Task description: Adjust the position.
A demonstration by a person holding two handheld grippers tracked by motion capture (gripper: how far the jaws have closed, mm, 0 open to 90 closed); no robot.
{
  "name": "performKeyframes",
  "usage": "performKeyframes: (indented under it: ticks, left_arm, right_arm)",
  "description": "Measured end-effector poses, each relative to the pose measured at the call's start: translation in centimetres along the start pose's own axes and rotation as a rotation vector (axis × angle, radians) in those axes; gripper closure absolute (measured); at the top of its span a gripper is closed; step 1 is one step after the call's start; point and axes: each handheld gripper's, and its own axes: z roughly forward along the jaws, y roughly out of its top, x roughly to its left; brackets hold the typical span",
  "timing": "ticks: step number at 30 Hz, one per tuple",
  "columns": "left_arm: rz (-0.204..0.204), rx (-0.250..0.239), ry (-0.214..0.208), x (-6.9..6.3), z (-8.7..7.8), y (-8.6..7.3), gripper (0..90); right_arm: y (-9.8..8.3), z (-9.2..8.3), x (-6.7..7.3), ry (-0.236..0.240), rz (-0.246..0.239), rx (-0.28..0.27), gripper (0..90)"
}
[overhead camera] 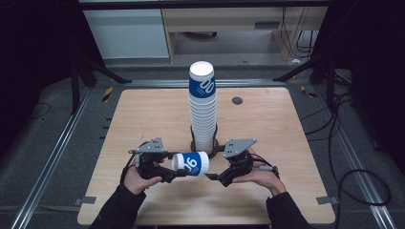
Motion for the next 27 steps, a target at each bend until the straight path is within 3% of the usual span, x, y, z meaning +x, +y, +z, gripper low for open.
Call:
performKeyframes:
  ticks: [10, 21, 27]
  left_arm:
    - [-0.008, -0.12, 0.008, 0.0, -1.0, 0.1, 27.0]
    - [-0.002, -0.126, -0.02, -0.4, 0.2, 0.0, 27.0]
    - [-0.004, -0.137, -0.033, -0.7, 0.9, -0.1, 27.1]
  right_arm:
    - [-0.7, -1.5, -0.6, -0.001, 0.064, -0.068, 6.0]
    - [-1.4, -2.1, -0.9, 0.043, 0.134, -0.141, 5.9]
    - [-1.5, -2.0, -0.8, 0.07, 0.14, -0.148, 5.3]
